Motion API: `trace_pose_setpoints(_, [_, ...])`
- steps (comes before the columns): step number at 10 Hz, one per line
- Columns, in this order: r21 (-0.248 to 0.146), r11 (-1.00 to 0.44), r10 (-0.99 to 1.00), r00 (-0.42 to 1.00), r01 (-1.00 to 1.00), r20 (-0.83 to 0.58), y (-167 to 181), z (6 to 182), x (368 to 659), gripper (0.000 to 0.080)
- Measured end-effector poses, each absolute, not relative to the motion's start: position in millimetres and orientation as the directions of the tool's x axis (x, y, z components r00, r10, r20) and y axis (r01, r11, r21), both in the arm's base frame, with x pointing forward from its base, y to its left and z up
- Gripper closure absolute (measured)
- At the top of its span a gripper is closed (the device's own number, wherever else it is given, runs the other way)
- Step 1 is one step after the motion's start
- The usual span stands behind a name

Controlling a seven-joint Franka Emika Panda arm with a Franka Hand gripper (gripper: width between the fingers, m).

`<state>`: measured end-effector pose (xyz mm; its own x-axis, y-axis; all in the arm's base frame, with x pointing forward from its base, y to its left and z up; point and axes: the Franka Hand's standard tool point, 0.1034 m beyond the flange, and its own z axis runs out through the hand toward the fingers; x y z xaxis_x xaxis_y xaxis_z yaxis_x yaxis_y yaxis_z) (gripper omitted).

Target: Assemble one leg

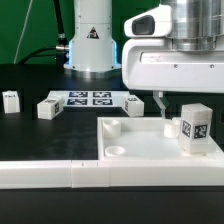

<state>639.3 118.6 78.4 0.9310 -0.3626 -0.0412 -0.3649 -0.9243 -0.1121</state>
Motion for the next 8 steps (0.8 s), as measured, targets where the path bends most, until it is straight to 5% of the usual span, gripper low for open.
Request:
trace_pose_setpoints(5, [-0.106, -0.993, 0.057, 0.998, 0.060, 0.032, 120.1, 78.3, 642.1, 0.0156])
trace_pose_setpoints(6, [-0.107, -0.993, 0.049, 0.998, 0.052, 0.031, 120.0, 78.2, 642.1, 0.0267])
trace_pose_setpoints(7, [-0.106, -0.993, 0.049, 0.998, 0.052, 0.031, 119.9, 78.1, 642.1, 0.0267])
trace_pose_setpoints(8, [-0.106, -0.993, 0.049, 0.998, 0.052, 0.031, 119.8, 77.9, 642.0, 0.0450])
